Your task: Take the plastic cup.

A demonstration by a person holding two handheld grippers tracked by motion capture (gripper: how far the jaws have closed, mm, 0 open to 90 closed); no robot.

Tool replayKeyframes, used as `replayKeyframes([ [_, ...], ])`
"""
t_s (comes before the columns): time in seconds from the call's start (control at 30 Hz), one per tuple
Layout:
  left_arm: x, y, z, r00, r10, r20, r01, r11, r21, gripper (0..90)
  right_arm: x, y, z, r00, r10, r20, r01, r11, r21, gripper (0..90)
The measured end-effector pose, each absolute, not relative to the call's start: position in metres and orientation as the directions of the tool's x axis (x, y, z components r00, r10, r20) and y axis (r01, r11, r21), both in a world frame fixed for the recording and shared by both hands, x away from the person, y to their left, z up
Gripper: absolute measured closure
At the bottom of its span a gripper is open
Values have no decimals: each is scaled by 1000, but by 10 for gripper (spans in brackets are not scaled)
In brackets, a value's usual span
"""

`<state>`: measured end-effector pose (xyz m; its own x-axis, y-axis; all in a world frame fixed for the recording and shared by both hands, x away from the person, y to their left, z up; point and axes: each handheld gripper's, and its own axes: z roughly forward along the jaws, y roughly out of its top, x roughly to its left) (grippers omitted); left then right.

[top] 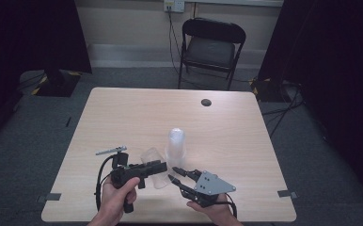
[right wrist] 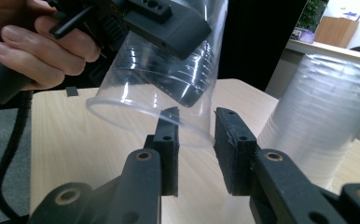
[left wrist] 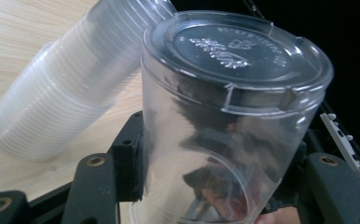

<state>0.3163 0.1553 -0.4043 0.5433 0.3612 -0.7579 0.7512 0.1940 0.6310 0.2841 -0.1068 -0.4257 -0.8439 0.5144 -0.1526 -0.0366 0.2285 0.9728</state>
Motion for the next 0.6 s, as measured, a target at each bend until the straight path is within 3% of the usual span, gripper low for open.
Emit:
replayKeyframes([
  [0.3,315,154,-405,546,335,-768,753,205,625,434,291,-97,-426,-844,512,-160,-60,205,977,687],
  [0.6,314,151,-406,544,318,-777,757,212,617,431,296,-88,-429,-830,538,-150,-78,154,985,729],
])
